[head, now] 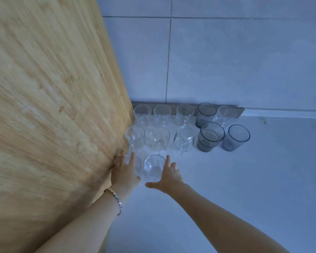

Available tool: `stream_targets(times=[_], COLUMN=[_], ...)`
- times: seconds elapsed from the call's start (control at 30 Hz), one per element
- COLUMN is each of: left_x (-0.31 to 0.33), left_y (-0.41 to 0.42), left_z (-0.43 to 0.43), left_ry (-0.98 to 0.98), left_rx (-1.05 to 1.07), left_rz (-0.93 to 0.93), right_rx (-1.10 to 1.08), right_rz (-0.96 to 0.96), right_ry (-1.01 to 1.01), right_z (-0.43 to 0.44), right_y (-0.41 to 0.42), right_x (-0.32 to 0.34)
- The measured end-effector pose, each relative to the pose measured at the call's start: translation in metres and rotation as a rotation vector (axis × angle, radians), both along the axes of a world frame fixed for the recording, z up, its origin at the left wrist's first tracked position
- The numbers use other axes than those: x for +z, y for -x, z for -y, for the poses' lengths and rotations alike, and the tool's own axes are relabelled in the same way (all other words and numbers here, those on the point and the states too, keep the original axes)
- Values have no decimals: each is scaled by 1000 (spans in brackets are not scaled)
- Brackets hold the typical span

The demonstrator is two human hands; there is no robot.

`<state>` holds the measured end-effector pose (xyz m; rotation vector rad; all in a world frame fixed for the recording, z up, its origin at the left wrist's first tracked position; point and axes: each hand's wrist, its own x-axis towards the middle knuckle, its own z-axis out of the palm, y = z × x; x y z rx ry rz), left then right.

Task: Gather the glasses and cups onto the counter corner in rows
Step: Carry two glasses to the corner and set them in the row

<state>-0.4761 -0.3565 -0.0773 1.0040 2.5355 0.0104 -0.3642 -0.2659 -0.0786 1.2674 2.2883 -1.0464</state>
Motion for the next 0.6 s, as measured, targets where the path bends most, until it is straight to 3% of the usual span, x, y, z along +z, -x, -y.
stream_targets(times=[0.17, 0.27, 0.6], left_x=[38, 55, 73], left_y=[-48, -100, -373], left_z=[-23, -55, -203], left_ry=[-116, -159, -45], left_rx=[-141, -310, -659], left_rz=[-89, -41, 235], right_rx=[185, 187, -197], right_rz=[111, 185, 276], right_ry=[79, 66, -87], right_z=[-36, -61, -132], right_y=[-72, -138, -461], right_x=[15, 24, 78])
